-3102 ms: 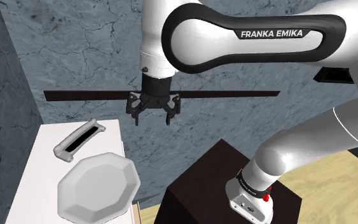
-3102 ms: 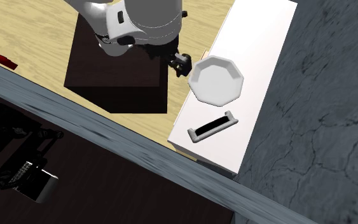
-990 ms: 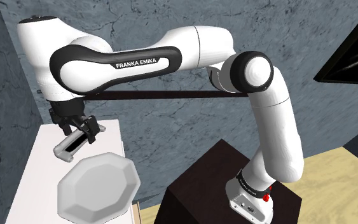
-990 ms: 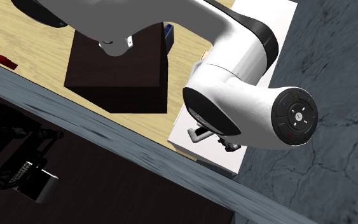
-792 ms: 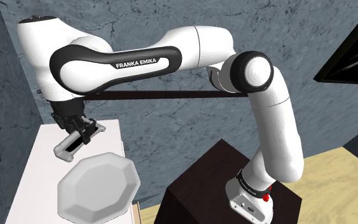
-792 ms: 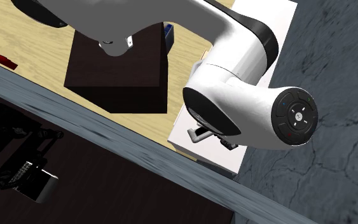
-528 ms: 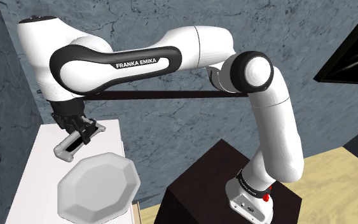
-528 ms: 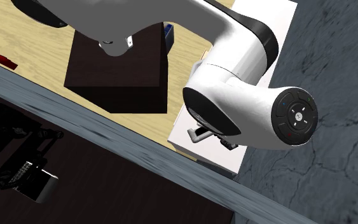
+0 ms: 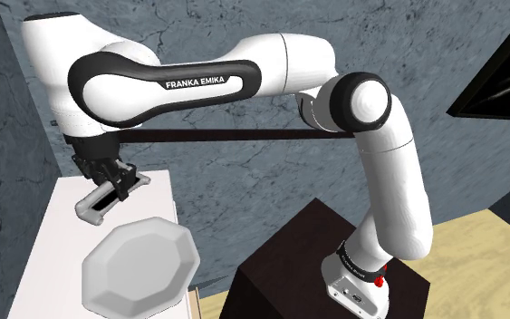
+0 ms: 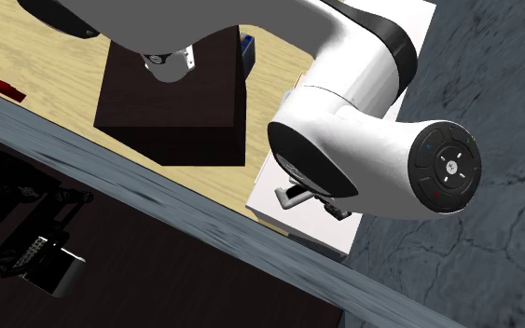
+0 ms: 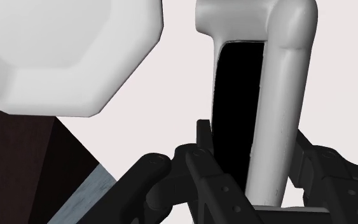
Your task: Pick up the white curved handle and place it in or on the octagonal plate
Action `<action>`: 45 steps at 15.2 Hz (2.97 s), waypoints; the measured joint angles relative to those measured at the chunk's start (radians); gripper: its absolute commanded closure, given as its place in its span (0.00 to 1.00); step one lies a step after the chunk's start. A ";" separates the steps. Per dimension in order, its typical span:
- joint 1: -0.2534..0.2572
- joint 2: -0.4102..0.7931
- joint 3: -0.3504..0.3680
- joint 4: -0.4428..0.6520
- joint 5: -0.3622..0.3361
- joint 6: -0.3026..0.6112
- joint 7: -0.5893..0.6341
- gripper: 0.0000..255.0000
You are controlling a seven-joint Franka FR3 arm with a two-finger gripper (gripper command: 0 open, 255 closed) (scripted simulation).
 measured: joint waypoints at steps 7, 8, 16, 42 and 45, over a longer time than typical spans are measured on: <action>0.025 -0.010 0.005 0.090 0.009 -0.089 -0.008 1.00; 0.032 -0.008 0.004 0.110 0.009 -0.105 -0.010 1.00; 0.017 -0.074 0.033 0.061 0.041 -0.121 0.017 1.00; -0.092 -0.341 0.160 -0.534 0.188 0.227 0.180 1.00; -0.092 -0.341 0.160 -0.535 0.187 0.228 0.180 1.00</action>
